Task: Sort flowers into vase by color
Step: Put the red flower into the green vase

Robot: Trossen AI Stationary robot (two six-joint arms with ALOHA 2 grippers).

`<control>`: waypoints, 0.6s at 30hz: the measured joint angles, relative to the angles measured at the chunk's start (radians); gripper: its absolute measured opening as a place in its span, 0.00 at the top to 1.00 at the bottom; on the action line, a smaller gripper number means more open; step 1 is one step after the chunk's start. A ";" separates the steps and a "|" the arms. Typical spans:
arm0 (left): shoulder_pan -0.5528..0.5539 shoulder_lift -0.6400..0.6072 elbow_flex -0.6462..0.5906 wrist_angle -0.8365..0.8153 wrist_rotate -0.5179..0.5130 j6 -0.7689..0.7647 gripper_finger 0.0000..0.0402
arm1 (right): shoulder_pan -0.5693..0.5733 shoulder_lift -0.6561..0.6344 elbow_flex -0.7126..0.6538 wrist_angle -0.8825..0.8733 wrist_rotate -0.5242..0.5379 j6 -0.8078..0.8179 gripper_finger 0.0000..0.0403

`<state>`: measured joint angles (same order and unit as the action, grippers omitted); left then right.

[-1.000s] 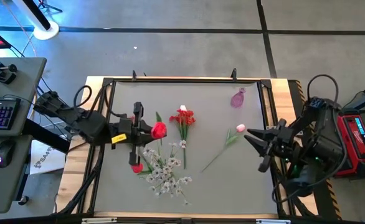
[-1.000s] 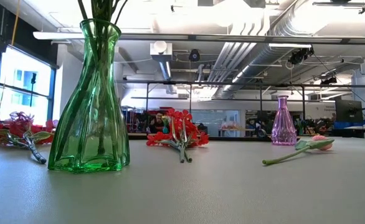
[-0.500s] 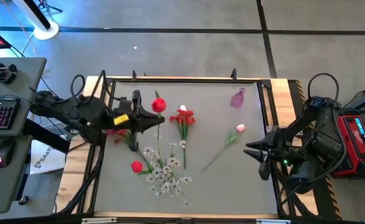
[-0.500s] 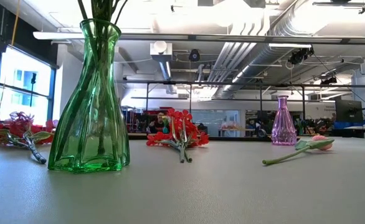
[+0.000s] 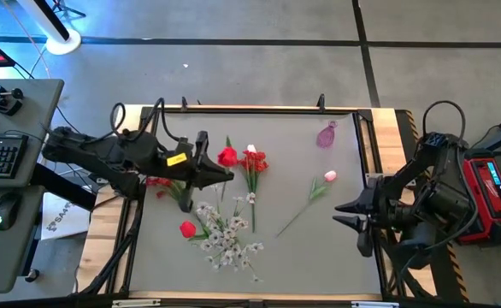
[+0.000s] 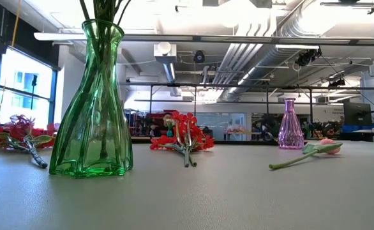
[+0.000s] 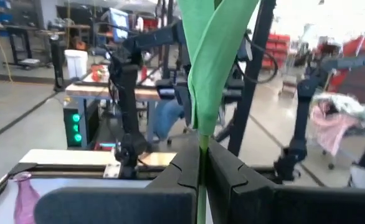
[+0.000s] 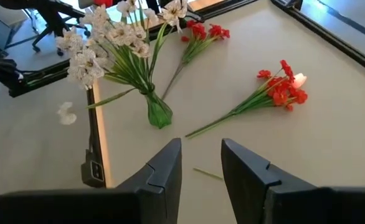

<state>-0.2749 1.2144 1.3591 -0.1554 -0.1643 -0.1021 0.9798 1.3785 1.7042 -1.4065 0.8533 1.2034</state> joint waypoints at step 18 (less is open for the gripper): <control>-0.105 -0.005 -0.169 0.219 -0.029 -0.078 1.00 | 0.000 0.000 0.000 0.006 -0.276 0.000 0.75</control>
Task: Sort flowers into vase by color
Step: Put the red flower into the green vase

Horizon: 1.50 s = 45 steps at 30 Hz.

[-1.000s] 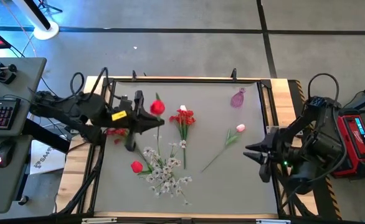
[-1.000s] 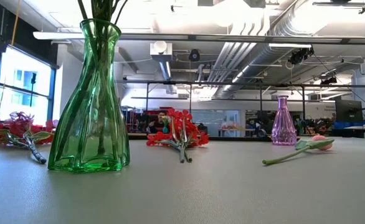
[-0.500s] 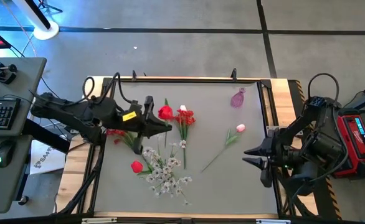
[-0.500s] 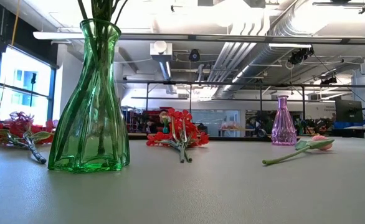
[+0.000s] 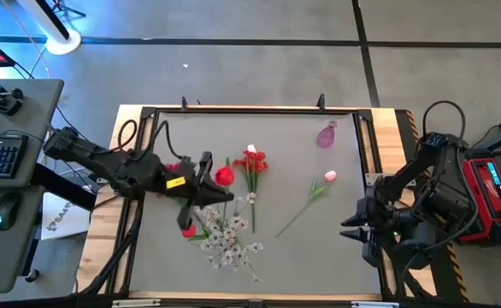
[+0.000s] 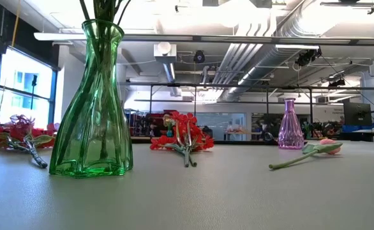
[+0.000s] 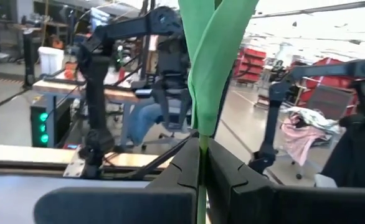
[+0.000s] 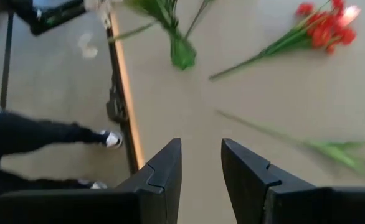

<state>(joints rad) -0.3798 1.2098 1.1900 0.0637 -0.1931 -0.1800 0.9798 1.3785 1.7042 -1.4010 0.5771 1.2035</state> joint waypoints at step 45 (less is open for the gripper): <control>-0.205 -0.004 -0.249 0.239 0.135 0.331 1.00 | 0.000 0.000 0.000 0.011 -0.121 0.000 0.75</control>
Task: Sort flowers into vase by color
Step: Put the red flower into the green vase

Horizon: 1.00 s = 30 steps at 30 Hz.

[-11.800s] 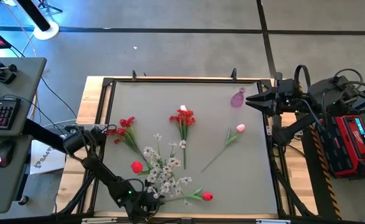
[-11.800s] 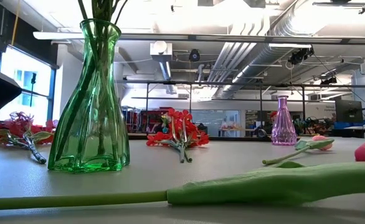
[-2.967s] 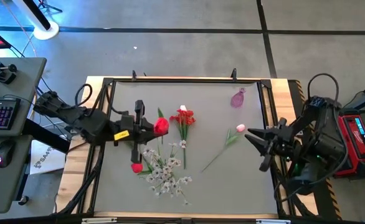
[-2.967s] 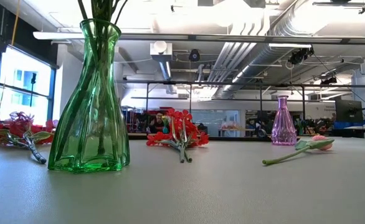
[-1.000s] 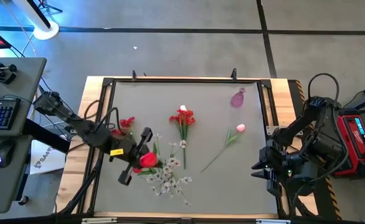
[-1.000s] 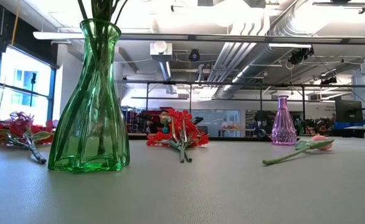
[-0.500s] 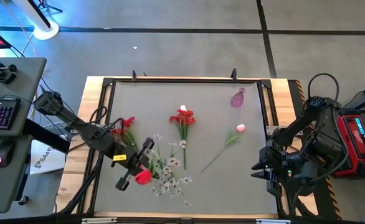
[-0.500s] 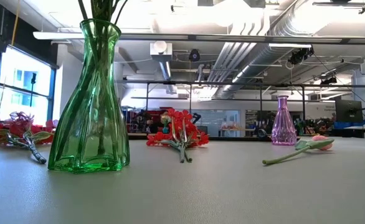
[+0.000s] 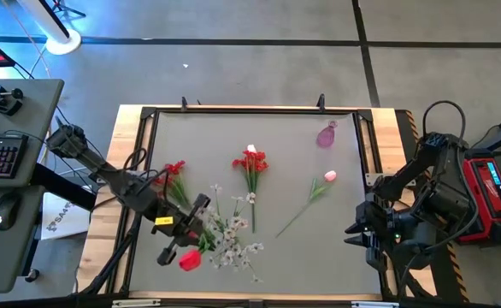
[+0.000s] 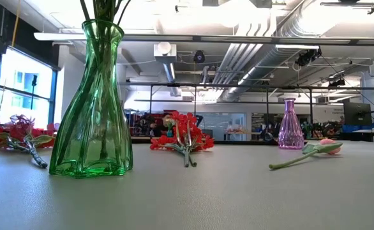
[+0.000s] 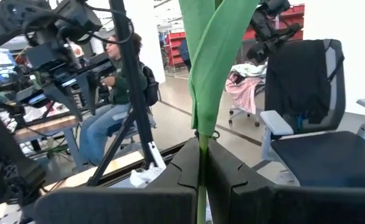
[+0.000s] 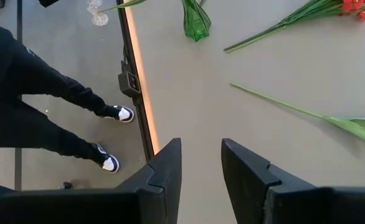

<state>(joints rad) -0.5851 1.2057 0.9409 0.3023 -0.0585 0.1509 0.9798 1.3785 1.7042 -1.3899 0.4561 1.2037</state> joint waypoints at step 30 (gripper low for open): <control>0.016 0.000 -0.129 0.191 -0.127 -0.091 1.00 | 0.000 0.000 0.000 0.001 0.001 0.000 0.75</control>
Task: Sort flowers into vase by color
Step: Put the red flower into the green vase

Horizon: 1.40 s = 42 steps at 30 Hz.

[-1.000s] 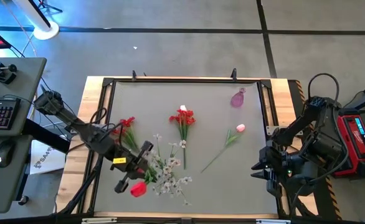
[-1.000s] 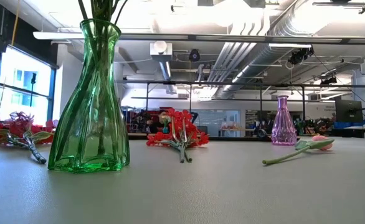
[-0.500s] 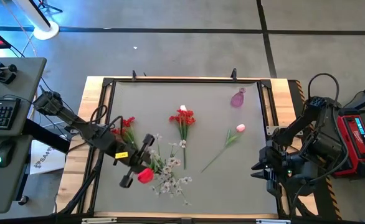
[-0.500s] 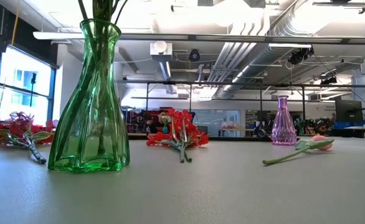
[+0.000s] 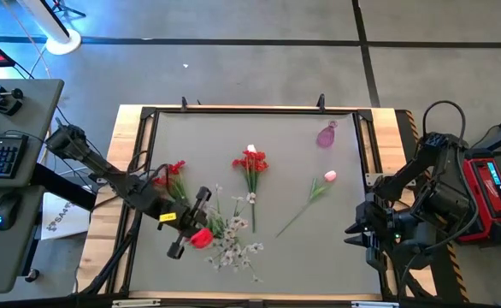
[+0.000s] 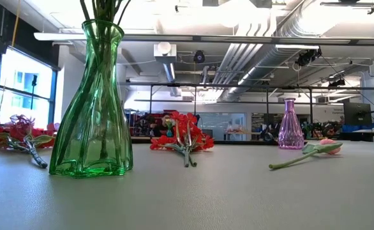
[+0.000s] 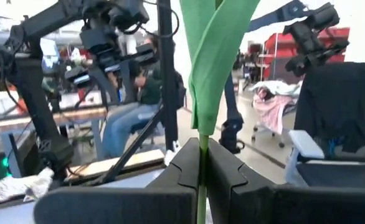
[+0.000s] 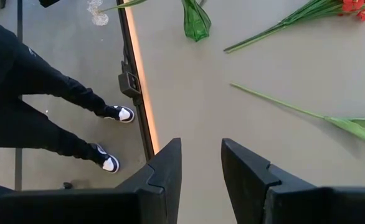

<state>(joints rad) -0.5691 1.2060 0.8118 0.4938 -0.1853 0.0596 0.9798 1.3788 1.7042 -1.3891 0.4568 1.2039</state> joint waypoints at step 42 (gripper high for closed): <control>-0.054 -0.047 -0.308 0.517 -0.005 0.206 1.00 | 0.000 0.000 0.000 0.003 0.000 0.000 0.75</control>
<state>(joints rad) -0.6233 1.1591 0.5038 1.0105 -0.1904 0.2657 0.9794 1.3788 1.7042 -1.3861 0.4565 1.2037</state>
